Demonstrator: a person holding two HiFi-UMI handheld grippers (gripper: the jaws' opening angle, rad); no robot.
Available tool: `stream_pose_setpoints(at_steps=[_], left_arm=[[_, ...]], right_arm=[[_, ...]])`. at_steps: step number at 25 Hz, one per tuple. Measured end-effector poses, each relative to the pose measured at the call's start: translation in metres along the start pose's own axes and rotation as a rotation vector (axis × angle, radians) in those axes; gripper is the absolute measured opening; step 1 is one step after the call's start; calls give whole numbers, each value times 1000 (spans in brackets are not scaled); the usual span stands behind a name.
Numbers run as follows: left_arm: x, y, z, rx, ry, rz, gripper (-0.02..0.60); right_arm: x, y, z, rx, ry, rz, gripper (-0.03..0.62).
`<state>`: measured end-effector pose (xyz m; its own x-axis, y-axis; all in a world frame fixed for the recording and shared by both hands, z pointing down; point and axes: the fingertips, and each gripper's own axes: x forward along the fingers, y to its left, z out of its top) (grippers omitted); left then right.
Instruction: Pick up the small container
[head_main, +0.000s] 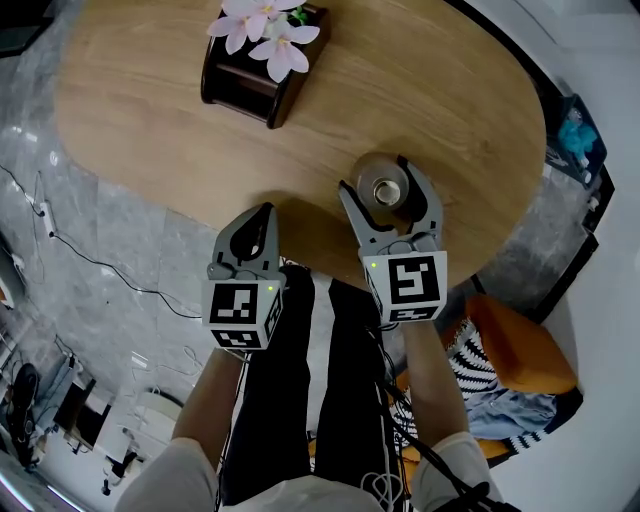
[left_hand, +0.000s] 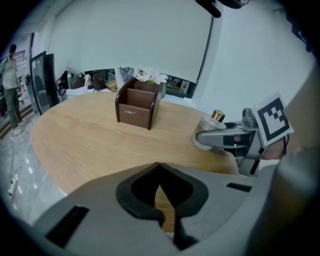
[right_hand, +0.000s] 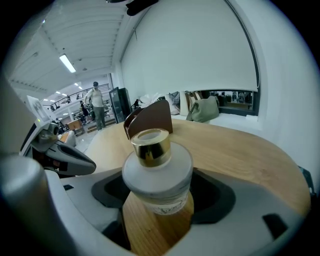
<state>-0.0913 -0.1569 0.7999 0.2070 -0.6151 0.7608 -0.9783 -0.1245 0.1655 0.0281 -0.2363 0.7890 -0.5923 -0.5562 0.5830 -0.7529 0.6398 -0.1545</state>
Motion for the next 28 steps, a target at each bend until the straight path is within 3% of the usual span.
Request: stream_pose_setpoints(at_steps=[14, 28], left_arm=[[5, -9, -3, 0, 16, -17, 8], [-1, -17, -4, -1, 7, -24, 8]], right_arm=[[9, 5, 7, -144, -67, 51, 341], [9, 3, 5, -163, -32, 19, 339]])
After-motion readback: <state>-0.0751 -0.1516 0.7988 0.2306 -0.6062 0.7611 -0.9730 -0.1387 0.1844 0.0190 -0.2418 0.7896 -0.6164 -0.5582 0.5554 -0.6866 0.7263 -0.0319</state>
